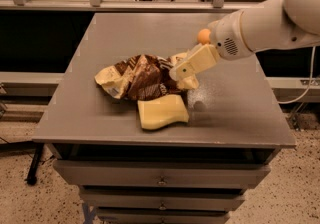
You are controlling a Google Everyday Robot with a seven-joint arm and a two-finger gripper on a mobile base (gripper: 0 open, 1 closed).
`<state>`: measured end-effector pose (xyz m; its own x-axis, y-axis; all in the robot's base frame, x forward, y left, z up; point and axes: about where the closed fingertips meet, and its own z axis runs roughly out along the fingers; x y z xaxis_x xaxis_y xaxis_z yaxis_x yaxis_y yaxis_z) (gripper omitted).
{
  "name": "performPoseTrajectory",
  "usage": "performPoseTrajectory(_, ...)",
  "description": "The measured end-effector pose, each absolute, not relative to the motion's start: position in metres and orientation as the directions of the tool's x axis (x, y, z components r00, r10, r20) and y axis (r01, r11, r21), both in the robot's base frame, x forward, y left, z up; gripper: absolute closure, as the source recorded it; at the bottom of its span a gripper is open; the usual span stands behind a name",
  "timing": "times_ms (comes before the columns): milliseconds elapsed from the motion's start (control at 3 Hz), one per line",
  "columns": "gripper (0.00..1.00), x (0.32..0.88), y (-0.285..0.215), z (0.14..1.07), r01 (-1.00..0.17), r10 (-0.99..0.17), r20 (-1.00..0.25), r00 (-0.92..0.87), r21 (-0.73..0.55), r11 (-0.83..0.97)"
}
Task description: Move brown chip bag near sponge
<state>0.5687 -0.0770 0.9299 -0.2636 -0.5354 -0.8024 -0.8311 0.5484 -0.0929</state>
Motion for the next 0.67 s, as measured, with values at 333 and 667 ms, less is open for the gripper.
performPoseTrajectory(333,0.0,0.565,-0.1142,0.9632,-0.823,-0.504,-0.828,-0.245,-0.096,0.559)
performPoseTrajectory(667,0.0,0.5645,-0.1129,0.9731,-0.826,-0.502,-0.833,-0.231,-0.105,0.554)
